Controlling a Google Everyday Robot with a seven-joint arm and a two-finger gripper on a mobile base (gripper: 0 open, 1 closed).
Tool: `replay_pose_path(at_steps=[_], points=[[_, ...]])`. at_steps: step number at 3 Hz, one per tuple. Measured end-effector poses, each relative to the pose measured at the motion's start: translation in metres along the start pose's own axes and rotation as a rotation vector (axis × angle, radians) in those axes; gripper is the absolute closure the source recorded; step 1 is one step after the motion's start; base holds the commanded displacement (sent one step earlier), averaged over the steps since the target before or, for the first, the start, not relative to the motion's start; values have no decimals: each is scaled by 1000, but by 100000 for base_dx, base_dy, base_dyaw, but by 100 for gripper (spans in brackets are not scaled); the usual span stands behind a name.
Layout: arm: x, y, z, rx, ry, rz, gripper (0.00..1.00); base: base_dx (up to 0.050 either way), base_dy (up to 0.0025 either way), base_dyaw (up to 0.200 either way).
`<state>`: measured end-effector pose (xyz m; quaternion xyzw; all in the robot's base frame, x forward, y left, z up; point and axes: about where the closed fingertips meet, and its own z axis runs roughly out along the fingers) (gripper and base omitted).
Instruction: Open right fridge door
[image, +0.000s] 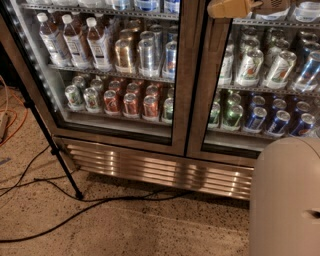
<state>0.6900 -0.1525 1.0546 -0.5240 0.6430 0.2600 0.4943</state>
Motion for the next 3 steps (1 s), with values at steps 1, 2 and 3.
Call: replay_pose_path(at_steps=[1,2,3], points=[[-1,-1,2,0,0,0,100,0,0,0],[-2,2,-1,-7,-1,19,100,0,0,0],[-2,1,1,-7,-2,20,100,0,0,0]])
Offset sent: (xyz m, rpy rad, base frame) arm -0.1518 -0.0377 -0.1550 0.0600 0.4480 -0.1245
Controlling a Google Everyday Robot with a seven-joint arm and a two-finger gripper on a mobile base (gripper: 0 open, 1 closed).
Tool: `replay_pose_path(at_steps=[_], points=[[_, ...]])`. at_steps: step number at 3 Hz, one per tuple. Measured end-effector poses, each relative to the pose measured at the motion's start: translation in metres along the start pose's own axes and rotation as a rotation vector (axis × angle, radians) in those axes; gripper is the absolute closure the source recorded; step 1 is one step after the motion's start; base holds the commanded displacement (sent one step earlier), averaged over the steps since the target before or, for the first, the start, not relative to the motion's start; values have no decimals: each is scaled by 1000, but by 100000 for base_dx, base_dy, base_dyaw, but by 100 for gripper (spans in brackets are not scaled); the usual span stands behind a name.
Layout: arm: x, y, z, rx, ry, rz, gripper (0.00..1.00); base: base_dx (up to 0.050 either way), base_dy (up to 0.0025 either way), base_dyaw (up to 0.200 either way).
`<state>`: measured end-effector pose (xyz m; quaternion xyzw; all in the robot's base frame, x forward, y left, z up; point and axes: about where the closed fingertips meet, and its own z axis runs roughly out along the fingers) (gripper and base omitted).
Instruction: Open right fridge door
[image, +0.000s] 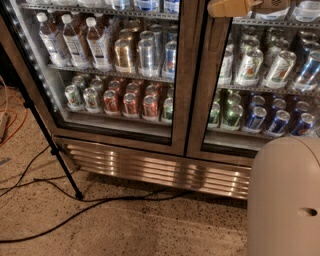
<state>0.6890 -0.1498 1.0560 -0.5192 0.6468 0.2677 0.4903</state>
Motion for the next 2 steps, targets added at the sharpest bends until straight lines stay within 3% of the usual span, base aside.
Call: replay_pose_path(at_steps=[2], points=[[-2,5,-1,-21,-10,26,100,0,0,0]])
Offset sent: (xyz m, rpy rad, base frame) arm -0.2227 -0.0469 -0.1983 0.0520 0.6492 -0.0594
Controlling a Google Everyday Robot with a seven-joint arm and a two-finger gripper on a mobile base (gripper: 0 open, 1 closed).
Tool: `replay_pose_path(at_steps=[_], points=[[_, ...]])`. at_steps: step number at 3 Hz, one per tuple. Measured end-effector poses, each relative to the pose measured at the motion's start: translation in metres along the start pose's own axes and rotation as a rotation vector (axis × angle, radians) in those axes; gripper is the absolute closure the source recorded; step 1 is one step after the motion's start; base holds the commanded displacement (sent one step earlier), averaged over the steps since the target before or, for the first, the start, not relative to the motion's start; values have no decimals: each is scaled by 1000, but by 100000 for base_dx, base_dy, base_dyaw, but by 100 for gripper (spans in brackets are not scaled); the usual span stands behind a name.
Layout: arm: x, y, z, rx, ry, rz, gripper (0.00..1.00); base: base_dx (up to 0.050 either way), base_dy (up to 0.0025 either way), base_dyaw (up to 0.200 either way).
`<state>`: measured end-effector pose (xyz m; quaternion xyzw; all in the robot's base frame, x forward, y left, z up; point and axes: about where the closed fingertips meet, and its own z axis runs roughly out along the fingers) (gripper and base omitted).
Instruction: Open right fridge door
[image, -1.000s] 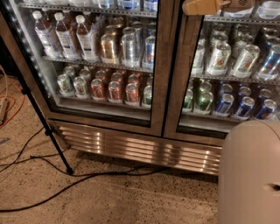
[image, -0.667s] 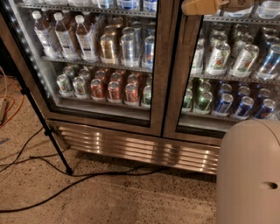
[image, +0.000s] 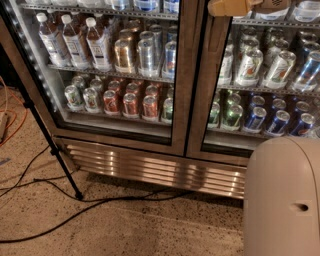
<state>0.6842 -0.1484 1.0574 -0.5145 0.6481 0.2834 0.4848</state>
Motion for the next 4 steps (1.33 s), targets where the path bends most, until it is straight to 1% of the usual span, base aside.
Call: replay_pose_path(at_steps=[1,2,3,4], points=[[0,-1,2,0,0,1,100,0,0,0],[9,-2,0,-12,-19,60,100,0,0,0],[8,-3,3,-12,-20,61,100,0,0,0],[6,1,1,-25,-29,79,100,0,0,0]])
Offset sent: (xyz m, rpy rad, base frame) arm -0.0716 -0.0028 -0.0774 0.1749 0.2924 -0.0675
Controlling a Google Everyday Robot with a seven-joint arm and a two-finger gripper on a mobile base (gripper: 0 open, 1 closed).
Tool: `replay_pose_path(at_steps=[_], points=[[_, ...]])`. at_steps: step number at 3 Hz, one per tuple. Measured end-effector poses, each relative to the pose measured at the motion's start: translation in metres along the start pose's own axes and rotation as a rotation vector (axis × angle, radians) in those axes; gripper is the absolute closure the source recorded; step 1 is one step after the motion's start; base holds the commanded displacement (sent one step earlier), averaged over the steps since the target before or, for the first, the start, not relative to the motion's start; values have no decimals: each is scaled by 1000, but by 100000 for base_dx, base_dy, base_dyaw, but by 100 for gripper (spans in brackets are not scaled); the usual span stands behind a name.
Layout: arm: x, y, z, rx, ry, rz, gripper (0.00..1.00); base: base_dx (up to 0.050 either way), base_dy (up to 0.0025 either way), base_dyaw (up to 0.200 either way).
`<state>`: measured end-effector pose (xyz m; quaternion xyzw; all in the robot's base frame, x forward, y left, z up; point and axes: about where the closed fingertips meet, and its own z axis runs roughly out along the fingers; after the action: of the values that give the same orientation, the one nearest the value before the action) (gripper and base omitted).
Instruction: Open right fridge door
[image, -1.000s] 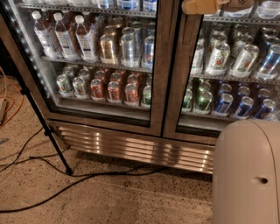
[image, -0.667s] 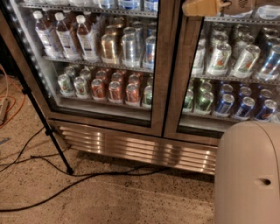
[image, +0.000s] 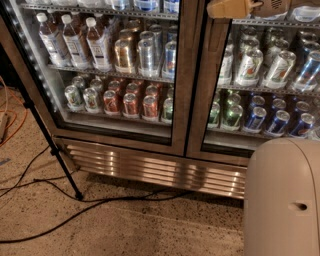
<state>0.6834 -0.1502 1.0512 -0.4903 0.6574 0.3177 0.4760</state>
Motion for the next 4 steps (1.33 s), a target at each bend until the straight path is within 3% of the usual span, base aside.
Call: replay_pose_path(at_steps=[3,4], points=[[-4,1,5,-11,-8,11,100,0,0,0],[-4,1,5,-11,-8,11,81,0,0,0]])
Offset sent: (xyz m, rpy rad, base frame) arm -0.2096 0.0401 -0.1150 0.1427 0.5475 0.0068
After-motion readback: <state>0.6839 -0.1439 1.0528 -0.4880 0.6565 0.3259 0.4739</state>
